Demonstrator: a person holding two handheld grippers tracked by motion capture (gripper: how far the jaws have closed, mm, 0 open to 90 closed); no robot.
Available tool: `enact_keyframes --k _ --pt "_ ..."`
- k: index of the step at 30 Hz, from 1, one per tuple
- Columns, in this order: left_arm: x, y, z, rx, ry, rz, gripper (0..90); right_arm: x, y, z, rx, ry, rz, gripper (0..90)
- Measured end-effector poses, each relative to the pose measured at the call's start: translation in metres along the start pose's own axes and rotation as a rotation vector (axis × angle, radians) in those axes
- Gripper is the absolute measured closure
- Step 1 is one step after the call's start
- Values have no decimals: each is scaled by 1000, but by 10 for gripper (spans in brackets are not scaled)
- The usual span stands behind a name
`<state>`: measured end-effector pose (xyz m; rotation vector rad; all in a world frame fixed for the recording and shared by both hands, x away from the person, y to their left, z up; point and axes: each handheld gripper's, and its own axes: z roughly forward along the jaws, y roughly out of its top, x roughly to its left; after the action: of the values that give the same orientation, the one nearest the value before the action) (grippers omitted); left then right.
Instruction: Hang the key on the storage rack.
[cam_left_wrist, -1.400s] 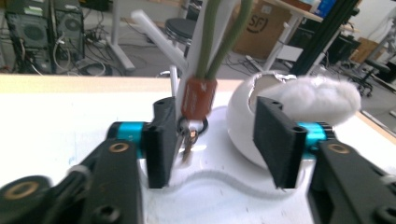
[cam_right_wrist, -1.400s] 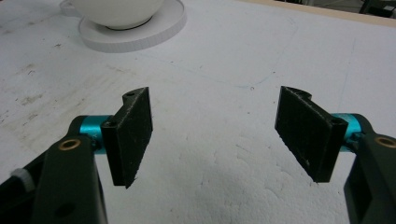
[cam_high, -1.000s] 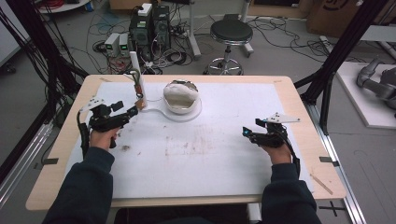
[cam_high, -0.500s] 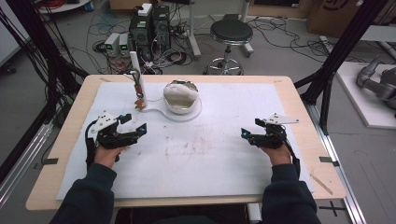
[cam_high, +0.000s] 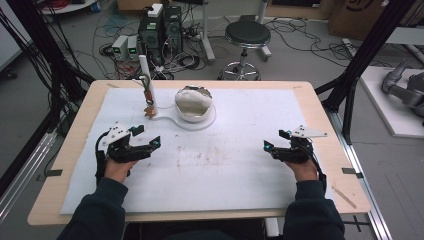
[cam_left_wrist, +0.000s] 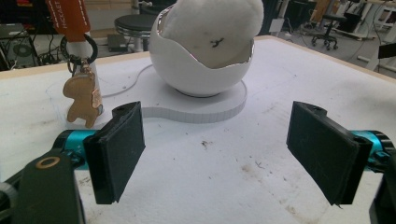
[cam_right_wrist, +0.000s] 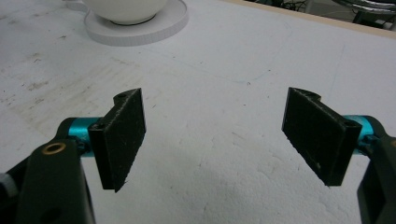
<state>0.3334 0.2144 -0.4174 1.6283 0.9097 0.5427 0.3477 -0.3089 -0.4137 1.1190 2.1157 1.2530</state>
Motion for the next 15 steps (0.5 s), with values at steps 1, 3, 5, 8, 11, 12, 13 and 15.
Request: enact_keyframes --k 1,3,5,8,11,12,13,15 --pt "0 0 0 -2 -1 -2 191 0 0 0 1 0 1 219" --pt "1 -1 0 1 0 -2 191 1 0 0 1 -1 -4 218" --pt "1 -2 -1 3 1 -7 191 2 0 0 4 -5 -8 219" --pt "2 -2 -2 3 6 -7 191 4 0 -1 5 -5 -10 218" --pt "2 -4 -3 6 6 -11 191 4 0 -1 5 -7 -9 219" --pt "2 -4 -3 5 3 -15 191 4 0 0 6 -8 -9 219" --pt "2 -4 -3 5 2 -13 191 4 0 0 5 -9 -10 219" --pt "2 -4 -3 7 1 -13 191 5 1 0 5 -11 -6 219"
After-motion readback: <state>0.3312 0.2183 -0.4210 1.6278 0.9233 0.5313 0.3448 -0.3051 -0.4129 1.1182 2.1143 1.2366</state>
